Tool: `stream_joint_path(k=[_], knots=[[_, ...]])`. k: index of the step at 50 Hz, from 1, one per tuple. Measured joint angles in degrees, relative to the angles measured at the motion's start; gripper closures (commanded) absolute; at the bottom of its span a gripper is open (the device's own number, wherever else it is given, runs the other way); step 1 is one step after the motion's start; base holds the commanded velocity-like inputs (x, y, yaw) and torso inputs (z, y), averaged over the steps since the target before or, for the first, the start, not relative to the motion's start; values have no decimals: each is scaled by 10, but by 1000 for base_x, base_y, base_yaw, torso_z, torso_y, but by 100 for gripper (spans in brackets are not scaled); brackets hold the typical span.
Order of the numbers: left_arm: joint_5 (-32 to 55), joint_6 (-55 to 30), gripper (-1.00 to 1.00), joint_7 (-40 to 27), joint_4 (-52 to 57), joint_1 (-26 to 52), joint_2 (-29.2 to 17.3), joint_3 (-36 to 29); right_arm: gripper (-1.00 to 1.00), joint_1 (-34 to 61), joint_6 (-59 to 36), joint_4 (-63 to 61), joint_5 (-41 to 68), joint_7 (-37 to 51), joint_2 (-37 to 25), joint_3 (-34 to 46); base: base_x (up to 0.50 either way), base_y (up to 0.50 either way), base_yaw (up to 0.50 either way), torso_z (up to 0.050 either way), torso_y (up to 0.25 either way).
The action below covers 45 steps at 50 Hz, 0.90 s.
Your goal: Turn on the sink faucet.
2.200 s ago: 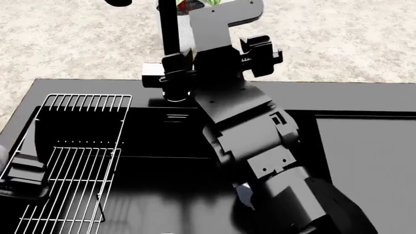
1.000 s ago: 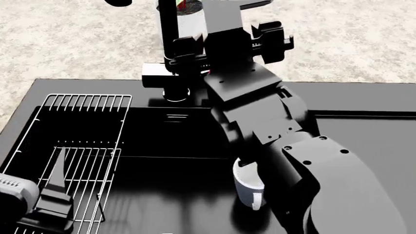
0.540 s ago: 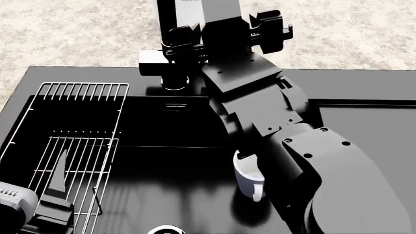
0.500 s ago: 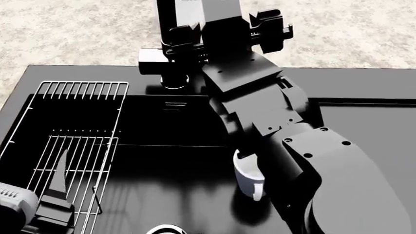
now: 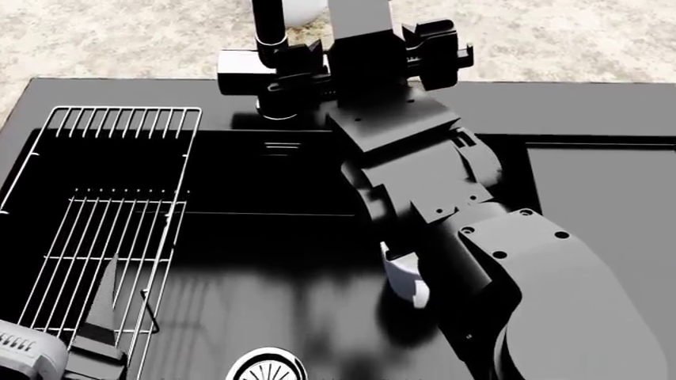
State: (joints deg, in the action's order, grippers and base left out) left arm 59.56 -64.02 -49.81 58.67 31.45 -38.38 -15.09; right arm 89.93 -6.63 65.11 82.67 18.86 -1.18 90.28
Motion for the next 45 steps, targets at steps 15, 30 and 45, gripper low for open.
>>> stream_joint_path(k=[15, 30, 45], knots=[[21, 29, -100, -41, 5, 22, -23, -56, -100, 4, -4, 3, -2, -8, 0, 0, 0, 0, 0, 13, -31], [31, 64, -100, -68, 1, 38, -46, -104, -100, 9, -9, 15, 1, -16, 0, -1, 0, 0, 0, 0, 0], [23, 91, -100, -73, -1, 38, -60, -129, -100, 19, -18, 5, -9, -14, 0, -1, 0, 0, 0, 0, 0]])
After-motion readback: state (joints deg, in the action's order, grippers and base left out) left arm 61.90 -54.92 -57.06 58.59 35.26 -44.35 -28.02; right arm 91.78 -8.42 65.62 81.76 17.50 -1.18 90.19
